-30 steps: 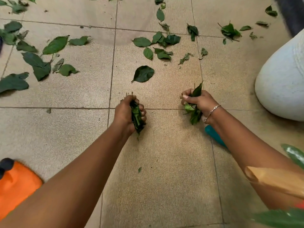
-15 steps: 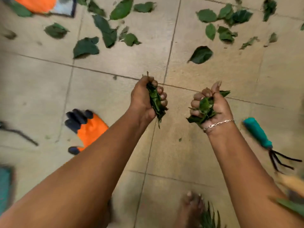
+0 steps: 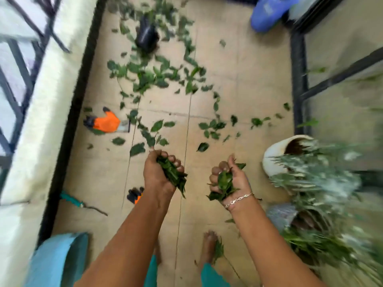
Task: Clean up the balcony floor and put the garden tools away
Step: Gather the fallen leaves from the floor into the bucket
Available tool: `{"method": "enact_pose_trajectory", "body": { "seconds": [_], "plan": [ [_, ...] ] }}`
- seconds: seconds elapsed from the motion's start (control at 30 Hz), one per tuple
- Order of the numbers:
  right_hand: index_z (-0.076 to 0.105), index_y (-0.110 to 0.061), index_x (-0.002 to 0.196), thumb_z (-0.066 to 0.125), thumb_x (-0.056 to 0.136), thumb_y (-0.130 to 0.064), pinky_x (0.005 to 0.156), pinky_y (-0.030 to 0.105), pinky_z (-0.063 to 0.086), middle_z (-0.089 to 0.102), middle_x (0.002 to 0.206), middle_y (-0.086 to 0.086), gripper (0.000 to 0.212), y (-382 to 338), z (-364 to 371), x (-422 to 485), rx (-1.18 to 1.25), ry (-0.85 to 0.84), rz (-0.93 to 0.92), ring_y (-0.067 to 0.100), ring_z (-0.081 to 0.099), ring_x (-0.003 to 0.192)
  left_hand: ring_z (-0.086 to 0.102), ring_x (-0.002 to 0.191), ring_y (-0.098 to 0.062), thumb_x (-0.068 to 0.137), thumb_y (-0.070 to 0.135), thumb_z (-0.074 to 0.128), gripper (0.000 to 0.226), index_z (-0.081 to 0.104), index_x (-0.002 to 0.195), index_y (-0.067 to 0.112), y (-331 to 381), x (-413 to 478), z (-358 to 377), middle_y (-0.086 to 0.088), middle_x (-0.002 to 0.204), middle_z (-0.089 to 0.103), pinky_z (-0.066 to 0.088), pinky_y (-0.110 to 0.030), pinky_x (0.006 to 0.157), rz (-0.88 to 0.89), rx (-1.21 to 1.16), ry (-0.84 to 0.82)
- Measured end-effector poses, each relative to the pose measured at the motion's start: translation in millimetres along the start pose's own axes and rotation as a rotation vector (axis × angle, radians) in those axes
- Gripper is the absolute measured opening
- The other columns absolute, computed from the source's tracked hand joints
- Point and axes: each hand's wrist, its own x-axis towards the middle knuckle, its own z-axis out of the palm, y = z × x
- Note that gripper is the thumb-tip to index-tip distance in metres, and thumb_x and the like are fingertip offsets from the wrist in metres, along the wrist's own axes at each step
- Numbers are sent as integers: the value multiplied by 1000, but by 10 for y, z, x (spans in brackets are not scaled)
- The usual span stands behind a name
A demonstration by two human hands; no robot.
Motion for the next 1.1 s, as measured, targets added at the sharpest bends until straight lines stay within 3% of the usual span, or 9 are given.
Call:
{"method": "enact_pose_trajectory", "body": {
  "seconds": [0.23, 0.43, 0.67, 0.8, 0.93, 1.1],
  "plan": [
    [39, -20, 40, 40, 92, -51, 34, 7, 24, 40, 43, -3, 61, -484, 1025, -1216, 78, -94, -192, 8, 33, 29, 36, 33, -14, 95, 20, 35, 34, 36, 61, 15, 721, -1292, 971, 0, 42, 40, 31, -11, 39, 23, 41, -153],
    [42, -18, 35, 38, 93, -52, 34, 7, 27, 40, 39, -2, 67, -978, 1607, -1604, 89, -189, -297, 10, 37, 28, 38, 35, -15, 95, 21, 37, 34, 38, 62, 15, 1087, -1755, 1618, -1, 43, 42, 34, -12, 38, 61, 4, -239],
    [42, -16, 33, 37, 94, -50, 32, 8, 27, 36, 38, -2, 71, -1759, 2050, -1344, 86, -265, -310, 11, 36, 27, 35, 34, -15, 96, 25, 38, 35, 37, 63, 15, 1225, -1529, 2556, -1, 43, 40, 32, -12, 38, 79, 37, -294],
    [35, -18, 48, 39, 95, -47, 29, 9, 27, 36, 38, -1, 56, -2451, 2261, -1135, 131, -275, -286, 12, 34, 25, 36, 31, -14, 96, 22, 35, 37, 37, 60, 14, 1190, -1260, 3286, -1, 42, 40, 30, -11, 38, 104, 109, -288],
    [36, -18, 37, 40, 95, -47, 31, 8, 26, 32, 38, -2, 65, -3212, 2475, -871, 76, -250, -264, 10, 30, 26, 37, 30, -15, 96, 22, 35, 35, 36, 62, 15, 1115, -898, 4084, -2, 41, 40, 32, -12, 38, 78, 157, -264],
    [36, -18, 38, 42, 95, -45, 31, 9, 25, 34, 39, -2, 63, -3996, 2681, -629, -3, -225, -275, 11, 30, 27, 36, 30, -14, 95, 22, 35, 35, 34, 60, 16, 1019, -579, 4981, -1, 40, 40, 32, -10, 39, 41, 169, -320]
  ]
}}
